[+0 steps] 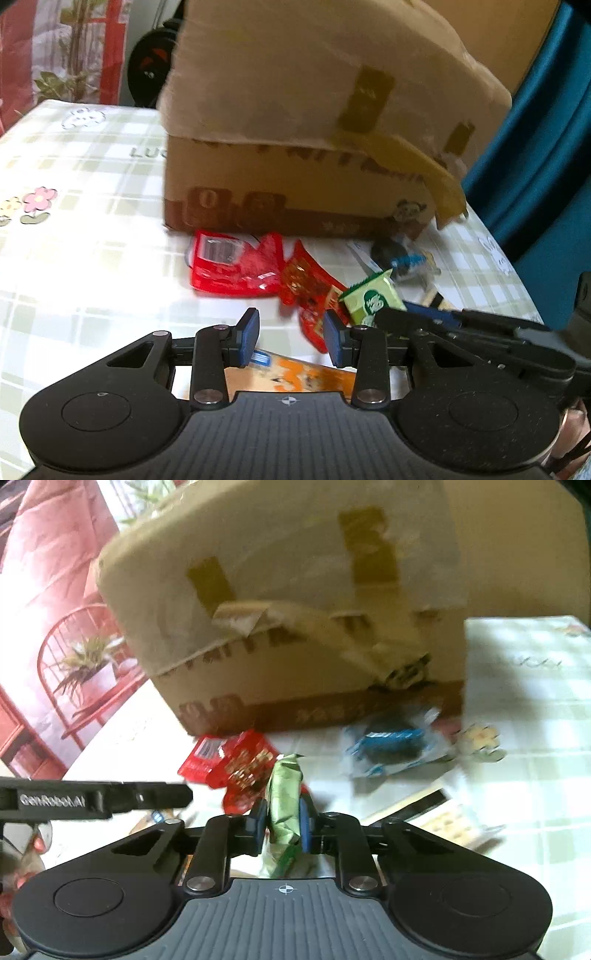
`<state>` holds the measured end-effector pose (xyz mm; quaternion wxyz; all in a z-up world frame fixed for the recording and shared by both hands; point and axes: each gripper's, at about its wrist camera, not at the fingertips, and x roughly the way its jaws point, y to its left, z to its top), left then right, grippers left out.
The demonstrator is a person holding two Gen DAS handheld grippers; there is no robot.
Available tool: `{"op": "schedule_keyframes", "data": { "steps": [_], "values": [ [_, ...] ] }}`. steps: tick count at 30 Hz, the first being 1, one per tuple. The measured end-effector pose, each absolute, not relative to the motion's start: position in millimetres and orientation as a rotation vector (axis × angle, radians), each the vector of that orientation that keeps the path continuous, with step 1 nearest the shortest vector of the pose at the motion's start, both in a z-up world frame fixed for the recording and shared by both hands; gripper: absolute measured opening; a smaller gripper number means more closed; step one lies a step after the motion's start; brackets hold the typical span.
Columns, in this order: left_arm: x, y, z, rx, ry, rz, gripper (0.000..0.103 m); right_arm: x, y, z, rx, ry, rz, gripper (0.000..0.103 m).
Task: Organize snacks
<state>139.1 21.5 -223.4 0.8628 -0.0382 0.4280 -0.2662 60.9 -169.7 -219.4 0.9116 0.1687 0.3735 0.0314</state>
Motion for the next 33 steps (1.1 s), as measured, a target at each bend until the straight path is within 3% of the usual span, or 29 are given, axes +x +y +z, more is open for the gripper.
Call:
{"op": "schedule_keyframes", "data": {
  "steps": [22,33],
  "values": [
    [172,-50,-251,-0.028,0.911,-0.527,0.04,43,-191,-218,0.293,0.73,0.021,0.016],
    [185,-46,-251,-0.093,0.896,-0.535,0.04,45,-192,-218,0.302,0.732,0.018,0.016]
  ]
}}
